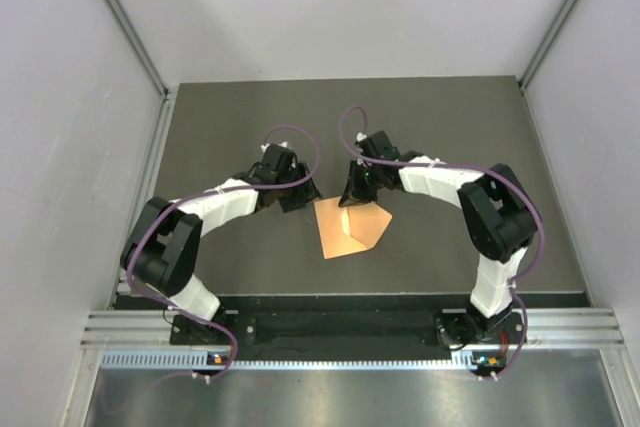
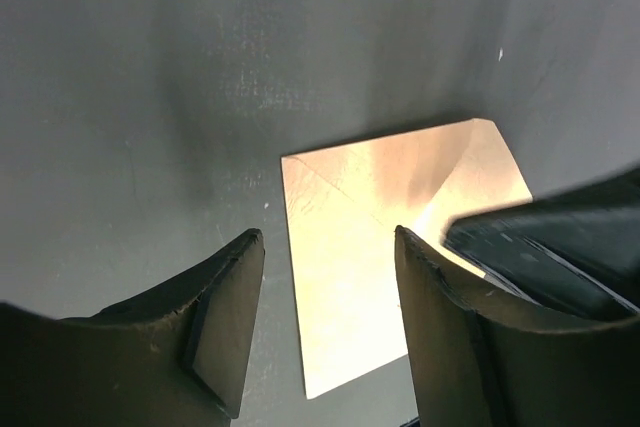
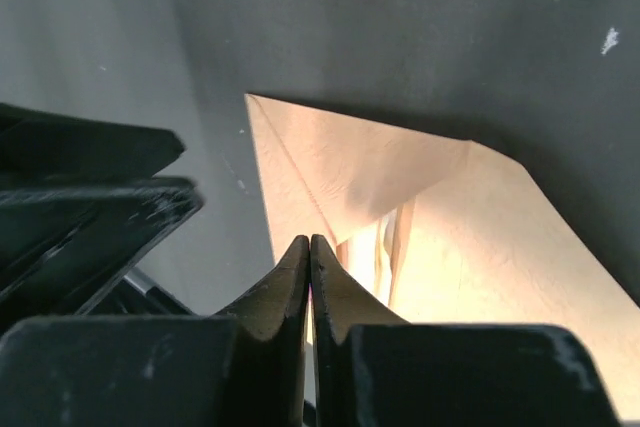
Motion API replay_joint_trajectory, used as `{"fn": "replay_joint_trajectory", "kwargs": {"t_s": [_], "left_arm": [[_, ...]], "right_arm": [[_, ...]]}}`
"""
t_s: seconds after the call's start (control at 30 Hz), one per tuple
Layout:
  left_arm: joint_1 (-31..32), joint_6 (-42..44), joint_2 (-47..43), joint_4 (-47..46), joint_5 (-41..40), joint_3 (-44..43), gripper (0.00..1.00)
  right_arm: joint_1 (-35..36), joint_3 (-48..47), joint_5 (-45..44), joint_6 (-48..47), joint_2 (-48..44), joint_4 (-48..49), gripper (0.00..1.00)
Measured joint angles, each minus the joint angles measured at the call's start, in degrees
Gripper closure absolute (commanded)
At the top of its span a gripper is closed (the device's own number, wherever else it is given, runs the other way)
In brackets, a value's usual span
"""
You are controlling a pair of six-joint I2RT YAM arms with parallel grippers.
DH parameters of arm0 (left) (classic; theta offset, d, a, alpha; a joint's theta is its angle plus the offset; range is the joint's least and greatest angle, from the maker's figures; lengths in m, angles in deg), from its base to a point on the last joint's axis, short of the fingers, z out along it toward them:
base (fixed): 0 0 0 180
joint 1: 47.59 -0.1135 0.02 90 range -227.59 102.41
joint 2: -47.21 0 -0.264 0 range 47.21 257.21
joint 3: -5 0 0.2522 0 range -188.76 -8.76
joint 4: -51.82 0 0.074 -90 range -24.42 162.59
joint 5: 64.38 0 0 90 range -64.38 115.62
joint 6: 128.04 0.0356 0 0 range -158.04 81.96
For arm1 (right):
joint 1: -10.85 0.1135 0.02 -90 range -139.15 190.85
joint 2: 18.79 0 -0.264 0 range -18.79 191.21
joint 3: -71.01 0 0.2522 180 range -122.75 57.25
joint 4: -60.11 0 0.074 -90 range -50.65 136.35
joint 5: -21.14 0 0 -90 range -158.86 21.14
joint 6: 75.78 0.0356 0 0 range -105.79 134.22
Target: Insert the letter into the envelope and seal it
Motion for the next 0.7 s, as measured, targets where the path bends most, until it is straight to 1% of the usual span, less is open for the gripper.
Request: {"fn": "replay_joint_trajectory", "kwargs": {"t_s": [0.13,0.23,0.47,0.5,0.53,0.6,0.63,0.7], "left_arm": [[0.0,0.4,-1.1,0.3,0.0,1.2,0.42],[0.0,0.7,-1.1,0.8,0.0,2.1,0.42],[0.0,1.2,-1.1,1.5,0.1,2.5,0.41],[0.0,1.3,-1.1,1.5,0.2,2.5,0.41],[0.0,1.3,-1.1,1.5,0.2,2.5,0.41],[0.0,1.4,-1.1,1.5,0.2,2.5,0.42],[0.0,1.4,-1.1,1.5,0.3,2.5,0.41],[0.0,1.5,-1.1,1.5,0.6,2.5,0.41]], "right_arm": [[0.0,0.7,0.7,0.9,3.5,1.2,1.0],[0.0,0.8,-0.8,1.4,5.1,0.0,1.0],[0.0,0.7,-1.8,1.9,5.4,-0.5,0.96],[0.0,0.7,-1.8,1.8,5.4,-0.5,0.94],[0.0,0.7,-1.8,1.8,5.4,-0.5,0.88],[0.0,0.7,-1.7,1.4,5.1,-0.5,0.79],[0.0,0.7,-2.1,1.0,4.8,-0.5,0.71],[0.0,0.8,-3.7,0.2,3.3,-1.5,0.63]]}}
